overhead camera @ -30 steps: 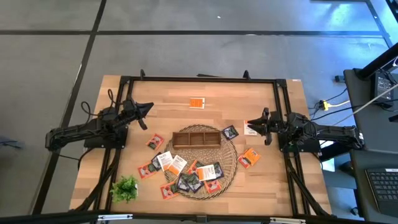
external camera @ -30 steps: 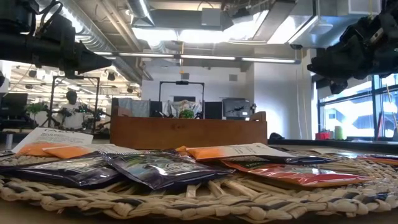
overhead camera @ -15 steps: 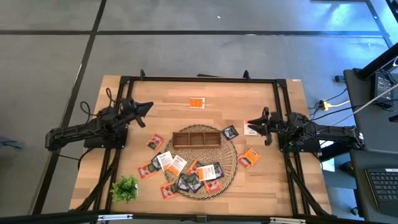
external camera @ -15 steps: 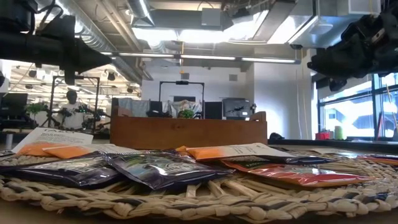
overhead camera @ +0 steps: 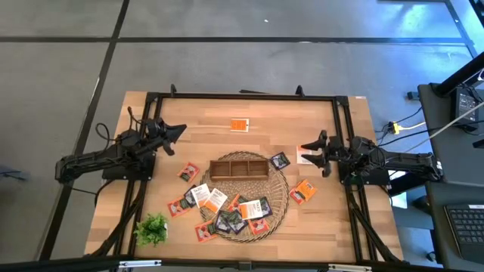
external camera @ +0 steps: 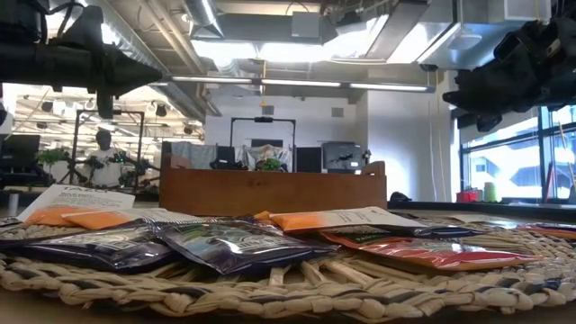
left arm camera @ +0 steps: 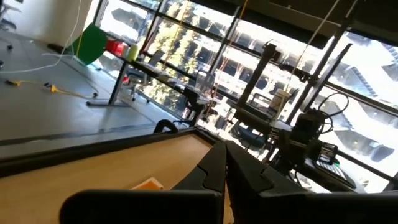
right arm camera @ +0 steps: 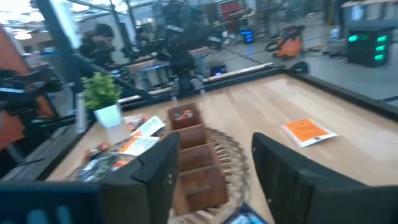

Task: Pick & Place Tea
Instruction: Put the white tea bag into the left slot of the wooden organizer

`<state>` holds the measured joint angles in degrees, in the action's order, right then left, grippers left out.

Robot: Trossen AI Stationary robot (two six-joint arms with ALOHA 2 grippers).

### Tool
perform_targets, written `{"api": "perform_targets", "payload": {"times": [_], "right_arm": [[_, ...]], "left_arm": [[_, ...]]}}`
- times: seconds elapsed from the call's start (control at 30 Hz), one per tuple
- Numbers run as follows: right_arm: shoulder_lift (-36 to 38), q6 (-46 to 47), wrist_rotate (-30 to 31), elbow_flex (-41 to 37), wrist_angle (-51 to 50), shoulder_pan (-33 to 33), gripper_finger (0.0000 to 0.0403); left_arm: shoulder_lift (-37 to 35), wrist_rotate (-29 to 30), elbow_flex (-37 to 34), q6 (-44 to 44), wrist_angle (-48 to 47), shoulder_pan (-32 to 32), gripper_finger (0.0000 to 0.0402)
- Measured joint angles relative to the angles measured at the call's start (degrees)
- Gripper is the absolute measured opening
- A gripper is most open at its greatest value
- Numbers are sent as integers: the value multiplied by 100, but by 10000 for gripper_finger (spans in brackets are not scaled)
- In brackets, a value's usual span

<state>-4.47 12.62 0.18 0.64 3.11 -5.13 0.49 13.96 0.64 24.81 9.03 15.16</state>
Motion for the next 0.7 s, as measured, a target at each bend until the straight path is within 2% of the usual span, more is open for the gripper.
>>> {"api": "perform_targets", "payload": {"times": [0.2, 0.5, 0.7], "right_arm": [[0, -70, 424, 0, -10, -2, 247], [-1, -82, 427, 0, -170, -2, 247], [-1, -98, 429, 0, -170, -2, 247]], "left_arm": [[0, 9, 0, -344, 7, 0, 6], [0, 45, 0, -848, -3, 0, 23], [0, -40, 0, -1132, -19, 0, 55]]}}
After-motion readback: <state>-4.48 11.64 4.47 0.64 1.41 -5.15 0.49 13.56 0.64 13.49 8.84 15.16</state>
